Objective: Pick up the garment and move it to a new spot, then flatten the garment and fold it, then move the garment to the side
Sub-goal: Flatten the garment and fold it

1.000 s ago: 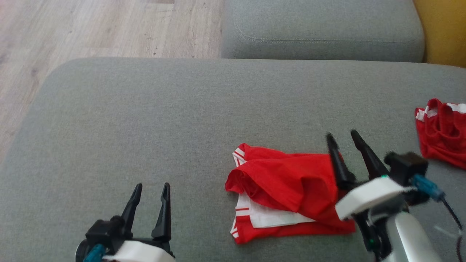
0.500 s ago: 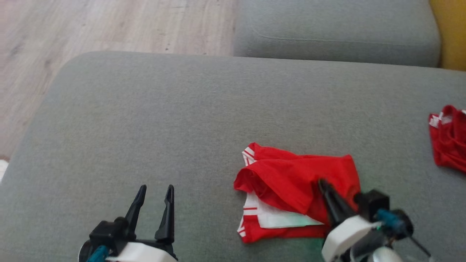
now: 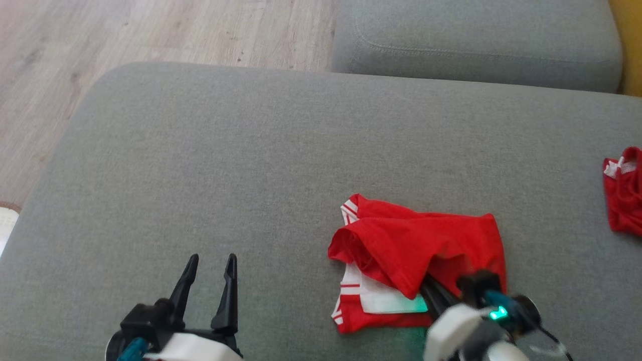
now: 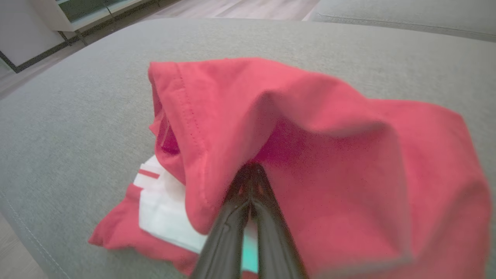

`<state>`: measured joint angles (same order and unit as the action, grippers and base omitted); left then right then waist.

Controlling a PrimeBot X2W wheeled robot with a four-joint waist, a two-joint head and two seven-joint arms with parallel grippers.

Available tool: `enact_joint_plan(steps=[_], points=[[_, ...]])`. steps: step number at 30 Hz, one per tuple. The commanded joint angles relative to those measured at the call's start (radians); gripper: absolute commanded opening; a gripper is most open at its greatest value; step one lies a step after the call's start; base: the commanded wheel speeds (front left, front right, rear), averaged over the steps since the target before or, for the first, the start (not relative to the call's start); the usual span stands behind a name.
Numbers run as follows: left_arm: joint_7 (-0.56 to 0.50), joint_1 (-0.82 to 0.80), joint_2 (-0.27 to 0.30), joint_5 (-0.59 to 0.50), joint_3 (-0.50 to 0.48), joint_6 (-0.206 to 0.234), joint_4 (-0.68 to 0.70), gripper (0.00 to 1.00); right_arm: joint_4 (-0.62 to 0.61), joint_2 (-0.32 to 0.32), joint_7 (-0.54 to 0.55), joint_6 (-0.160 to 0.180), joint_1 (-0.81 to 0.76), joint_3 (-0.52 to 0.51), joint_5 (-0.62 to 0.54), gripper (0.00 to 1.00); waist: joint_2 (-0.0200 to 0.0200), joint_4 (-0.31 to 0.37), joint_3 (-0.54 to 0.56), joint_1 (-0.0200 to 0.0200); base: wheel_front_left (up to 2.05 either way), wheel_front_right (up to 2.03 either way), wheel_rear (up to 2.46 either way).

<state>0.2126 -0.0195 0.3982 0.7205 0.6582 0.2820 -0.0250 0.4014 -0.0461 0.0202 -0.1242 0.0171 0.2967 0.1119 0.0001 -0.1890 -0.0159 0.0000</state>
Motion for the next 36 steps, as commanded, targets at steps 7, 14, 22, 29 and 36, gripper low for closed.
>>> enact_joint_plan(steps=[7,14,22,29,36], points=[[0.009,-0.063,0.013,-0.002,-0.036,0.003,0.028,1.00,0.040,-0.004,-0.044,-0.007,0.183,0.191,0.081,0.00,-0.0001,-0.011,-0.014,0.0000,0.00,0.00,0.00],[0.012,-0.067,0.011,-0.001,-0.034,0.001,0.021,1.00,0.044,-0.004,-0.045,-0.007,0.235,0.380,0.177,0.00,-0.0001,-0.024,-0.020,0.0000,0.00,0.00,0.00],[0.018,-0.062,0.012,0.003,-0.044,0.009,0.020,1.00,0.006,-0.004,-0.073,-0.007,0.233,0.422,0.186,0.00,-0.0001,-0.011,-0.019,0.0000,0.00,0.00,0.00],[0.022,-0.057,0.015,0.005,-0.051,0.011,0.023,1.00,-0.058,-0.004,-0.117,-0.007,0.217,0.230,0.123,0.00,-0.0001,0.002,-0.015,0.0000,0.00,0.00,0.00],[0.024,-0.065,0.015,0.006,-0.052,0.010,0.025,1.00,0.041,-0.004,-0.073,-0.007,0.178,0.167,0.054,0.00,-0.0001,-0.004,-0.033,0.0000,0.00,0.00,0.00]])
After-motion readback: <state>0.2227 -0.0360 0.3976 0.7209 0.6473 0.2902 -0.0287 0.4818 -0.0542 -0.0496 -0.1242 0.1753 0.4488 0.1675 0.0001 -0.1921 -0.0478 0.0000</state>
